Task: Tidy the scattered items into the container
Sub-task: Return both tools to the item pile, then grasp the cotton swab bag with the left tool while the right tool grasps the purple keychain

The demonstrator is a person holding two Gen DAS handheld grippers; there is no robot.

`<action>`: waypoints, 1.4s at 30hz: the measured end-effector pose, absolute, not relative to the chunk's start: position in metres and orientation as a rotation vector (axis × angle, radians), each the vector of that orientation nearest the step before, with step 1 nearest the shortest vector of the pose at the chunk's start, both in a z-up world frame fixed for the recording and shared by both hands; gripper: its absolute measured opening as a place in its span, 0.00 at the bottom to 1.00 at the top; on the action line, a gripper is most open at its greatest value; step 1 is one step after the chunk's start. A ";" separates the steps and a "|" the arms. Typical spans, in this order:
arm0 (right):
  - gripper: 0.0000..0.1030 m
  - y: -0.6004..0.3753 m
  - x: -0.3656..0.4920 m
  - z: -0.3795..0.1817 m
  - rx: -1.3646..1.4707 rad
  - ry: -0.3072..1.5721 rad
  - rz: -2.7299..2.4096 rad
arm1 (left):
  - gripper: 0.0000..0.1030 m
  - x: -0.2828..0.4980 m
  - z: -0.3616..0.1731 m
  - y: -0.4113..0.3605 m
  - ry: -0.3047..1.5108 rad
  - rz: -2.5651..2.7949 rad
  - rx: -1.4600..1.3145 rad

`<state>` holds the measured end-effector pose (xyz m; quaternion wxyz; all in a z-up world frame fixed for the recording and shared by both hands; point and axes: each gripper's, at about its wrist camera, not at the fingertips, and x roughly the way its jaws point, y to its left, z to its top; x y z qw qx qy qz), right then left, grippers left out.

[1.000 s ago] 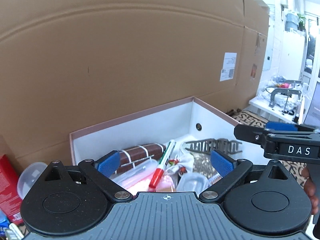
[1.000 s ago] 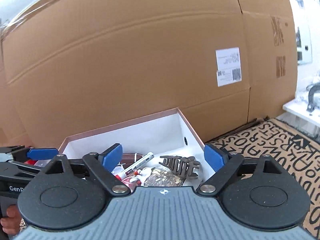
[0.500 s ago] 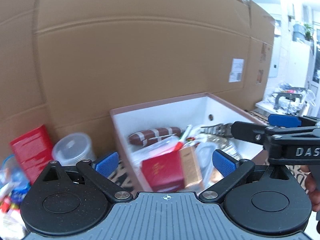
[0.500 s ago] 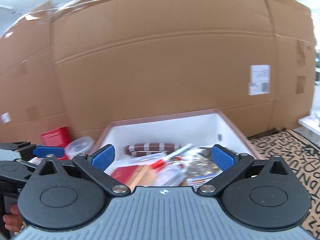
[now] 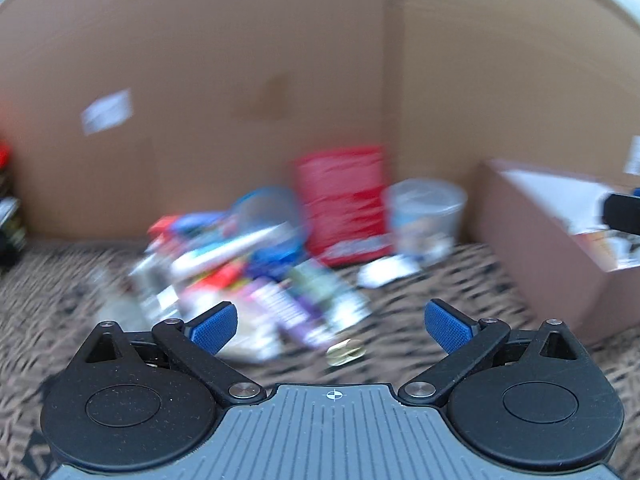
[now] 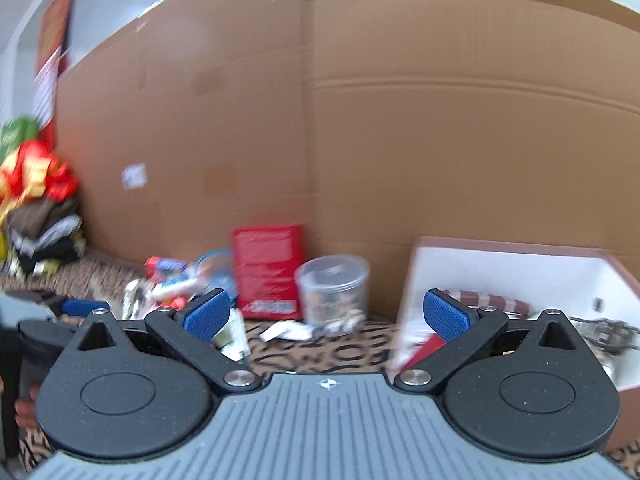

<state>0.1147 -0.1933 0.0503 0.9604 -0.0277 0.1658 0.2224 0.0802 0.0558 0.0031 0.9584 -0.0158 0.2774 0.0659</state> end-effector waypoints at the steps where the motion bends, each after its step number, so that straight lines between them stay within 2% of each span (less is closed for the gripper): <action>1: 0.99 -0.183 0.117 0.045 -0.072 0.345 0.456 | 1.00 0.079 -0.001 0.066 0.573 0.157 -0.043; 8: 0.99 -0.118 0.141 0.004 -0.138 0.450 0.490 | 0.99 0.084 -0.026 0.113 0.633 0.172 -0.141; 13: 0.99 -0.099 0.157 -0.021 -0.145 0.496 0.516 | 0.90 0.097 -0.034 0.121 0.663 0.104 -0.207; 20: 0.99 -0.067 0.178 -0.048 -0.187 0.528 0.582 | 0.85 0.116 -0.048 0.139 0.669 0.072 -0.263; 23: 0.95 -0.052 0.183 -0.059 -0.242 0.527 0.604 | 0.83 0.120 -0.052 0.150 0.669 0.081 -0.297; 25: 0.86 -0.042 0.186 -0.066 -0.283 0.526 0.622 | 0.78 0.123 -0.054 0.158 0.669 0.091 -0.319; 28: 0.73 -0.026 0.187 -0.072 -0.334 0.525 0.663 | 0.77 0.127 -0.057 0.166 0.658 0.091 -0.341; 33: 0.65 -0.008 0.193 -0.076 -0.373 0.543 0.700 | 0.68 0.133 -0.059 0.163 0.639 0.108 -0.293; 35: 0.62 -0.003 0.195 -0.077 -0.377 0.550 0.706 | 0.56 0.135 -0.060 0.161 0.632 0.110 -0.271; 39: 0.55 0.007 0.194 -0.079 -0.410 0.552 0.695 | 0.46 0.136 -0.061 0.159 0.628 0.099 -0.253; 41: 0.36 0.007 0.190 -0.078 -0.405 0.564 0.711 | 0.41 0.136 -0.061 0.158 0.630 0.087 -0.254; 42: 0.31 0.006 0.189 -0.078 -0.385 0.580 0.717 | 0.39 0.136 -0.061 0.158 0.633 0.083 -0.255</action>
